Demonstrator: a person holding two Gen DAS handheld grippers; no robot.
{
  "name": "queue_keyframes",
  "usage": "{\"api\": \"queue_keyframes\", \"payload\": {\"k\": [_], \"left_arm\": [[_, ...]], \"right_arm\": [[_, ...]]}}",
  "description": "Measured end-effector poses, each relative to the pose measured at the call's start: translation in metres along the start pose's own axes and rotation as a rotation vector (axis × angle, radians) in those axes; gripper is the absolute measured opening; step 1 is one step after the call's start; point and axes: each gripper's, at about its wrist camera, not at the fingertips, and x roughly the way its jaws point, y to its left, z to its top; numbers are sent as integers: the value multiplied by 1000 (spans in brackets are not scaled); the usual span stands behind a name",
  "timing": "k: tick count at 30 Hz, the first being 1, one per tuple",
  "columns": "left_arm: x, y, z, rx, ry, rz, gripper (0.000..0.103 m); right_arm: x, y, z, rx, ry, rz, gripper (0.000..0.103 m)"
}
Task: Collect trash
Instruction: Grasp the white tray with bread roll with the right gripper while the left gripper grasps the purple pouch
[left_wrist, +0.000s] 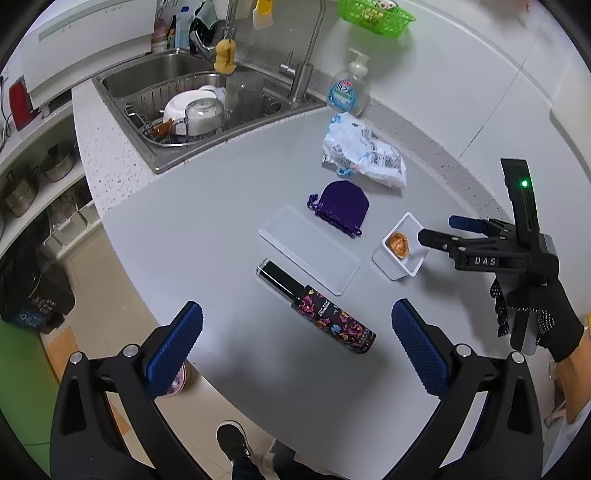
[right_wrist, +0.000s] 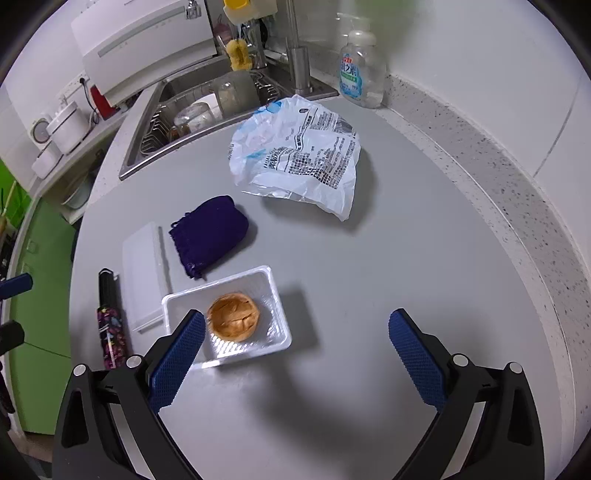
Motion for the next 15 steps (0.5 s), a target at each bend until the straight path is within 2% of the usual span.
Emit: {"api": "queue_keyframes", "payload": {"k": [8, 10, 11, 12, 15], "left_arm": [[11, -4, 0, -9, 15, 6, 100], [13, -6, 1, -9, 16, 8, 100], [13, -6, 1, -9, 17, 8, 100], [14, -7, 1, -9, 18, 8, 100], [17, -8, 1, -6, 24, 7, 100]], "right_arm": [[16, -4, 5, -5, 51, 65, 43], [17, -4, 4, -9, 58, 74, 13], [17, -4, 3, -7, 59, 85, 6], [16, -4, 3, -8, 56, 82, 3], [11, -5, 0, 0, 47, 98, 2]]}}
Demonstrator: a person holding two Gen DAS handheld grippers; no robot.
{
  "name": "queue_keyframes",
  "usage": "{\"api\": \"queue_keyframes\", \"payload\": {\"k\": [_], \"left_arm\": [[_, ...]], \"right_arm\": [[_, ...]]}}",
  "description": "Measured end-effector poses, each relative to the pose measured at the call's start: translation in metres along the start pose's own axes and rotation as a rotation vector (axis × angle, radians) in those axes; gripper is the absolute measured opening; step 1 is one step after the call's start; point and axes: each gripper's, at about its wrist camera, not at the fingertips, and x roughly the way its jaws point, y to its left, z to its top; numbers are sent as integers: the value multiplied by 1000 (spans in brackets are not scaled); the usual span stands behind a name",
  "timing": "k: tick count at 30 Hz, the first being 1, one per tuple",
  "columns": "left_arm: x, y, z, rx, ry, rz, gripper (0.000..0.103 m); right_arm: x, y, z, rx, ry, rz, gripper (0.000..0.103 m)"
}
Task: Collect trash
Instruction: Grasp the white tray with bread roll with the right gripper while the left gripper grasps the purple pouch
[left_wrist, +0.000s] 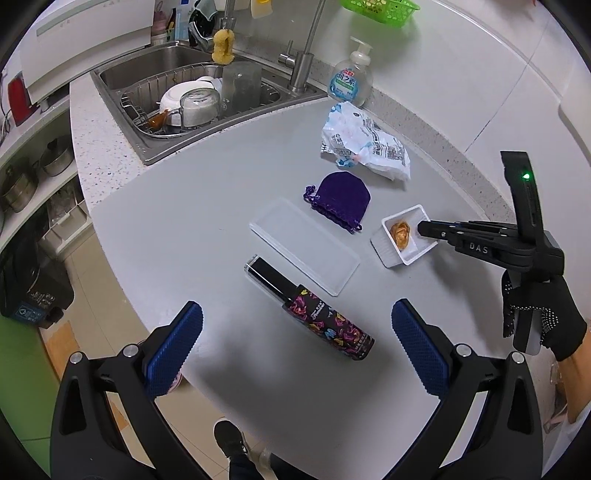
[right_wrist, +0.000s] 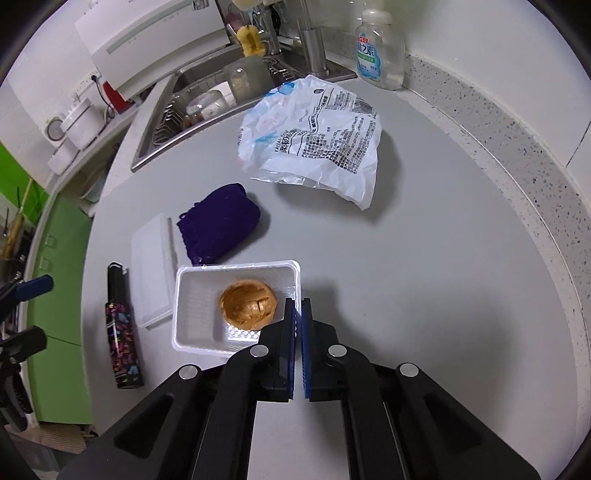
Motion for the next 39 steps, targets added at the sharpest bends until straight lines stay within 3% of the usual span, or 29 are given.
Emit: {"api": "queue_keyframes", "payload": {"k": [13, 25, 39], "left_arm": [[17, -10, 11, 34, 15, -5, 100], [57, -40, 59, 122, 24, -30, 100], [123, -74, 104, 250, 108, -5, 100]], "right_arm": [[-27, -6, -7, 72, -50, 2, 2], [-55, -23, -18, 132, -78, -18, 2], [-73, -48, -37, 195, -85, -44, 2]]}}
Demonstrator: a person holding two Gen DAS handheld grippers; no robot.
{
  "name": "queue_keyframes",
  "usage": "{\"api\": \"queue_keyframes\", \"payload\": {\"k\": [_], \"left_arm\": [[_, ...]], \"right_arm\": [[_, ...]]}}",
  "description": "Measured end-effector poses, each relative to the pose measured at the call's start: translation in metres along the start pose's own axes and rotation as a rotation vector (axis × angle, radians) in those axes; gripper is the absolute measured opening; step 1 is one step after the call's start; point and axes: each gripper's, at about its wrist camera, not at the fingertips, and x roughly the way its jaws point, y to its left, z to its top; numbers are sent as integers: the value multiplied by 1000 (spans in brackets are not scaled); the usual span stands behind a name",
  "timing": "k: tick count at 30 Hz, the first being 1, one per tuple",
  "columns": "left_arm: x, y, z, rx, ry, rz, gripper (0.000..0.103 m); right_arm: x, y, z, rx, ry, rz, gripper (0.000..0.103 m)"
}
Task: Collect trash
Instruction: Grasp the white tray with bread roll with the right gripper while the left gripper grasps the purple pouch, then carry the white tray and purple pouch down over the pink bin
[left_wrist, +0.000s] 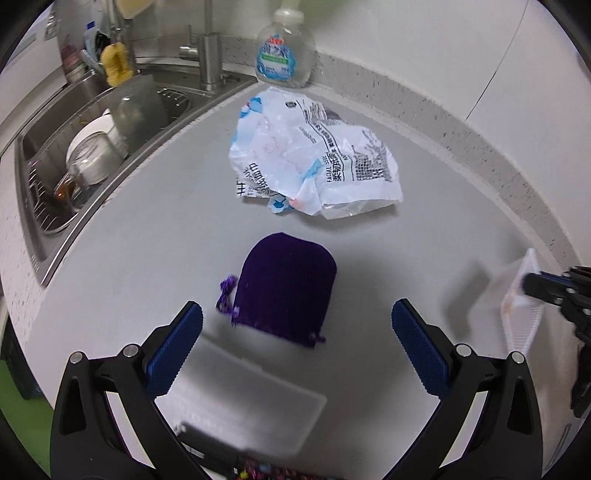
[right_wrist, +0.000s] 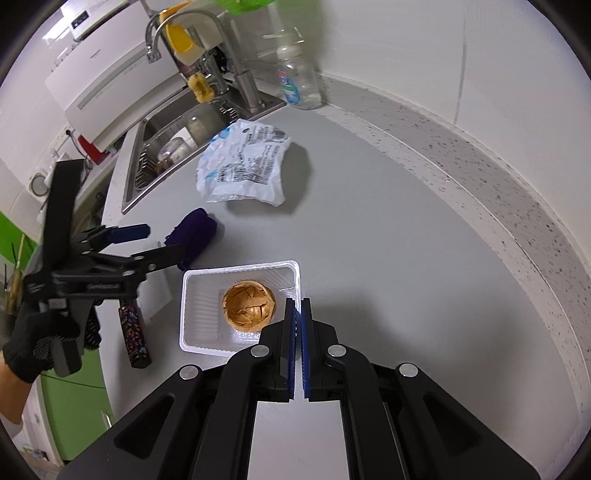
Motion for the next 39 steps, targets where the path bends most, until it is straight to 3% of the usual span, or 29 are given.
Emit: {"api": "queue_keyframes", "payload": {"k": [6, 7, 8, 12, 14, 27, 39], "left_arm": [[17, -4, 7, 33, 14, 23, 100], [19, -4, 7, 36, 17, 20, 94], [20, -5, 7, 38, 24, 19, 72], [21, -5, 3, 41, 25, 73, 35], [18, -2, 3, 38, 21, 69, 10], [-35, 18, -6, 9, -58, 33, 7], [-125, 74, -61, -51, -136, 72, 7]], "right_arm": [[-7, -10, -3, 25, -5, -5, 2], [-8, -11, -4, 28, -6, -6, 2], [-8, -11, -4, 30, -7, -7, 2], [-10, -10, -4, 34, -9, -6, 2], [-11, -10, -3, 35, -12, -7, 2], [-16, 20, 0, 1, -22, -2, 2], [-20, 111, 4, -116, -39, 54, 2]]}}
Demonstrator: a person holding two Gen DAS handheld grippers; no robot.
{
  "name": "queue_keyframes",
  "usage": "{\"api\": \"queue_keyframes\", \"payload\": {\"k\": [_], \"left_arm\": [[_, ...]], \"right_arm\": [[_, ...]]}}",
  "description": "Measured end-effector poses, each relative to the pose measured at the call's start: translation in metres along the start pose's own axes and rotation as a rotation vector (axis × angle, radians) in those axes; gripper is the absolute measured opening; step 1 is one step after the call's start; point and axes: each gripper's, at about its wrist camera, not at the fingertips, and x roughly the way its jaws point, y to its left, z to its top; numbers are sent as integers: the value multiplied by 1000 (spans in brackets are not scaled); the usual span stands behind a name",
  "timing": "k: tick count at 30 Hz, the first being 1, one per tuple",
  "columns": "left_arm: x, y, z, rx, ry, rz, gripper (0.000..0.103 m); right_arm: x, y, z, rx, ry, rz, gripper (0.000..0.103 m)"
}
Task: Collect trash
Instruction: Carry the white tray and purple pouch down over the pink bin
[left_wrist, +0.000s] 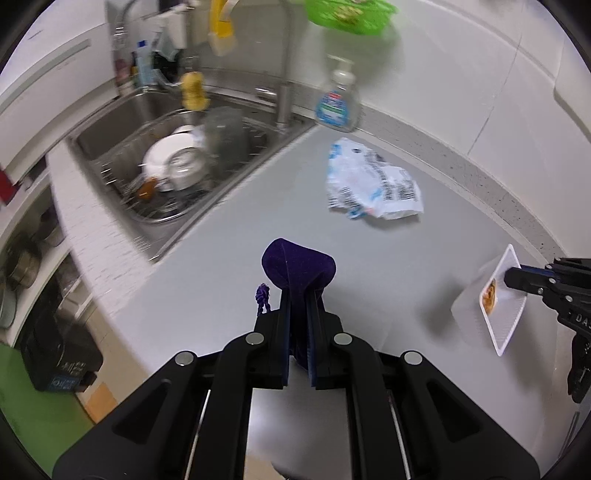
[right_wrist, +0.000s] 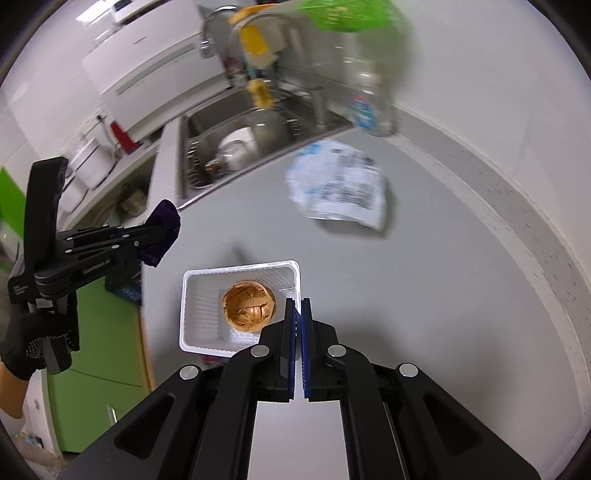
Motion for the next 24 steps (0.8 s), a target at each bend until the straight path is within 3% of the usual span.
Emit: {"api": "queue_keyframes", "payload": {"k": [12, 24], "left_arm": [[-79, 118, -100, -167, -5, 130, 7], [-104, 216, -217, -391, 31, 219, 7]], "right_arm": [[45, 151, 6, -191, 44, 131, 2], [127, 287, -22, -360, 166, 240, 2]]}}
